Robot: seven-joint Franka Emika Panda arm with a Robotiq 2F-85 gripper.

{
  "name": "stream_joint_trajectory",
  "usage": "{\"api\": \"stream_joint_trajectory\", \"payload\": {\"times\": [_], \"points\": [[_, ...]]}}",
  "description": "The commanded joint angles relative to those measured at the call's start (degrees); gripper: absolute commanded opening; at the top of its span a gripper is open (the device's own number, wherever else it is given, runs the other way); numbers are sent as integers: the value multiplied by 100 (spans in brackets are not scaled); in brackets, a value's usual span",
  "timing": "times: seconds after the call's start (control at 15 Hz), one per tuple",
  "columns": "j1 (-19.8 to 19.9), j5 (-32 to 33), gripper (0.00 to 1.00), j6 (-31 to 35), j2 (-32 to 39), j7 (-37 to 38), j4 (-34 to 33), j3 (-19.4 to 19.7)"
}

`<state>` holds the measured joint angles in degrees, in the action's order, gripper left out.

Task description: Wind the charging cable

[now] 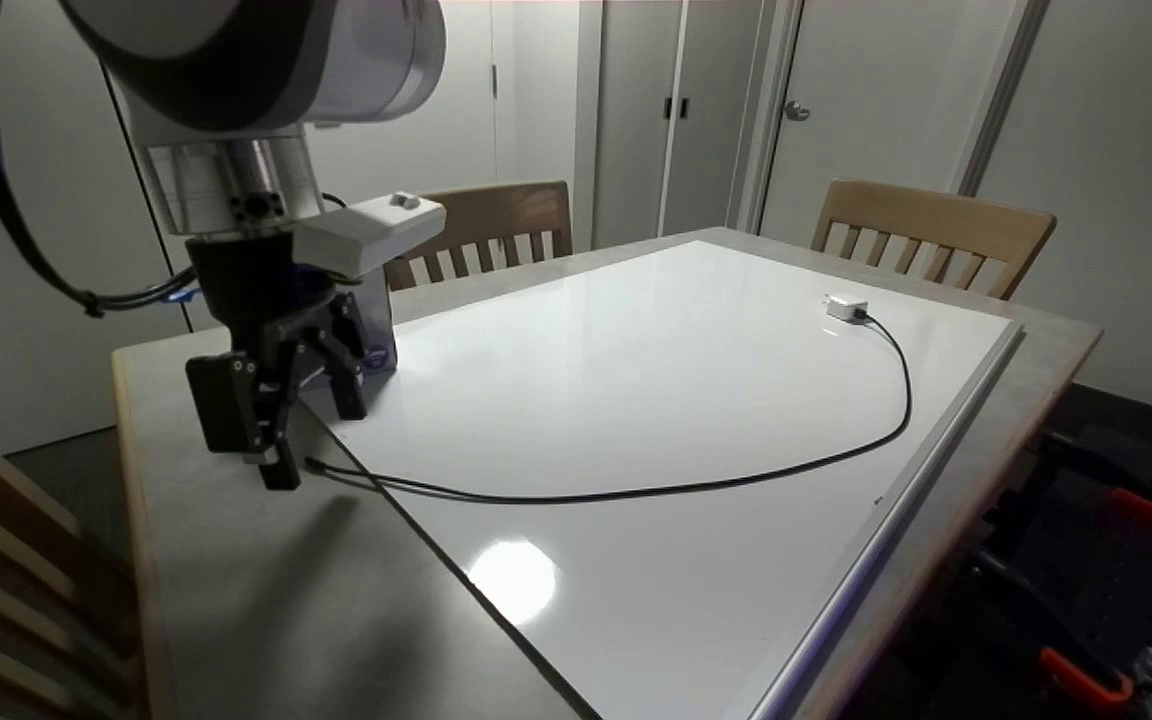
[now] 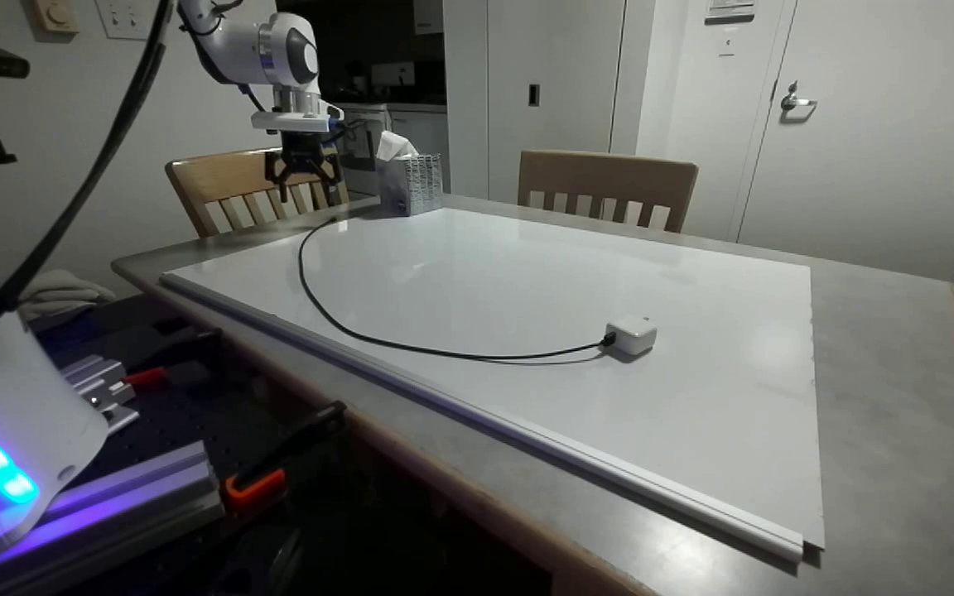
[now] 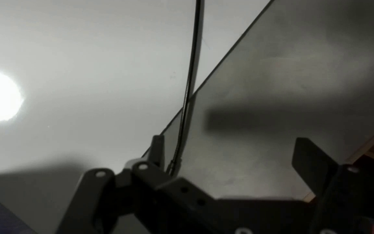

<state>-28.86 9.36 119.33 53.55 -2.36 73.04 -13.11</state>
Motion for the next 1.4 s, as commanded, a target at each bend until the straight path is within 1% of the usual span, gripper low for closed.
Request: {"api": "stream_joint_trajectory", "payload": {"times": [0.0,0.33,0.53,0.73,1.0,1.2,1.33], "points": [[8,-1,100,197,110,37,-34,17],[41,15,100,328,271,-98,-81,0],[14,16,100,320,419,-124,-262,77],[36,91,100,351,555,-344,-419,117],[42,302,100,968,667,-666,-484,158],[111,258,100,1276,756,-970,-559,73],[306,-91,100,1151,759,-1229,-537,-198]]}}
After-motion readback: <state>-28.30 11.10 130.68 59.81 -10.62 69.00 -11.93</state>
